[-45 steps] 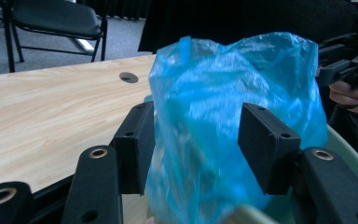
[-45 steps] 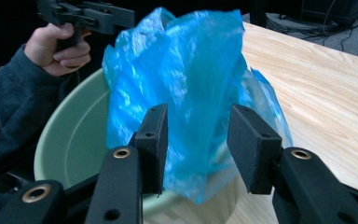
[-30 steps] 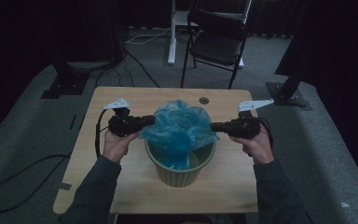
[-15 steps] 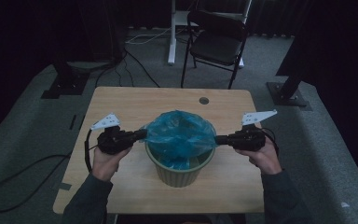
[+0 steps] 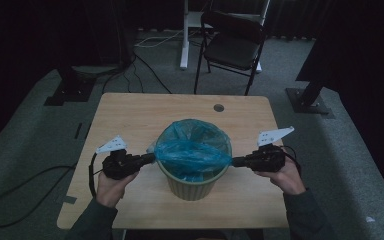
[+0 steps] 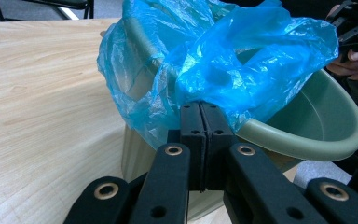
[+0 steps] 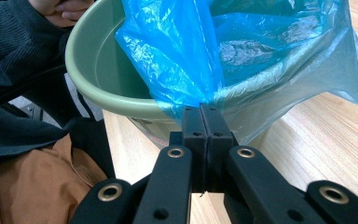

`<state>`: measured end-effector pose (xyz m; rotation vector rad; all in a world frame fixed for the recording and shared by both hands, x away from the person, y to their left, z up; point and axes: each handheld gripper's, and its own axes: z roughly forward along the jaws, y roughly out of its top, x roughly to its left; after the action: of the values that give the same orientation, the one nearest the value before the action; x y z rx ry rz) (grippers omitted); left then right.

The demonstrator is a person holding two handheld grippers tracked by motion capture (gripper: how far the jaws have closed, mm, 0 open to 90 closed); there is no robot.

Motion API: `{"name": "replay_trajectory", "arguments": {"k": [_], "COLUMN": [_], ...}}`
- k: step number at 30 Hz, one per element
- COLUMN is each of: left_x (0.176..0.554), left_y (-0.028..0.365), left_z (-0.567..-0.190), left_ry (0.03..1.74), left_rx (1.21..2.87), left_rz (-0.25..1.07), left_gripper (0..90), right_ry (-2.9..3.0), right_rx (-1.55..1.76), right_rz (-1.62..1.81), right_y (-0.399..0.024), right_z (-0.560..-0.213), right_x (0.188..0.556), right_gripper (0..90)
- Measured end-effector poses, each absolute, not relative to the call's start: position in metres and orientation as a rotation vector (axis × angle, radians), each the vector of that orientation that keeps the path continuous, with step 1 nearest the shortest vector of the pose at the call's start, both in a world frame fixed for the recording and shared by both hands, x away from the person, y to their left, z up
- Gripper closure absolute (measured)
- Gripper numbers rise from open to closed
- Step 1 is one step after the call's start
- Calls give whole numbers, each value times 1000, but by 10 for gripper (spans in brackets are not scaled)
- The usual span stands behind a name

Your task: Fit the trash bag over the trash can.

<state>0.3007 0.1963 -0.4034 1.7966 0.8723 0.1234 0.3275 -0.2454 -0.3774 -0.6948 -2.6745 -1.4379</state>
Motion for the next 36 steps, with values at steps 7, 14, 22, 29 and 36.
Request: {"name": "replay_trajectory", "arguments": {"k": [7,14,22,29,36], "left_x": [312,336,365,356,345], "left_y": [194,192,188,187,184], "left_z": [-403,-403,-405,-405,-409], "left_ry": [893,908,932,913,895], "left_rx": [1788,1772,1741,1748,1769], "left_rz": [149,179,190,193,194], "left_gripper": [890,890,885,884,886], "right_ry": [-2658,-2644,-2639,-2625,-2656], "right_rx": [-716,-782,-888,-866,-811], "right_rz": [-1468,-1505,-1527,-1547,-1504], "right_y": [-245,-244,-244,-244,-240], "right_z": [-380,-382,-382,-385,-386], "right_x": [332,348,374,368,361], "right_gripper": [900,900,900,900,900]}}
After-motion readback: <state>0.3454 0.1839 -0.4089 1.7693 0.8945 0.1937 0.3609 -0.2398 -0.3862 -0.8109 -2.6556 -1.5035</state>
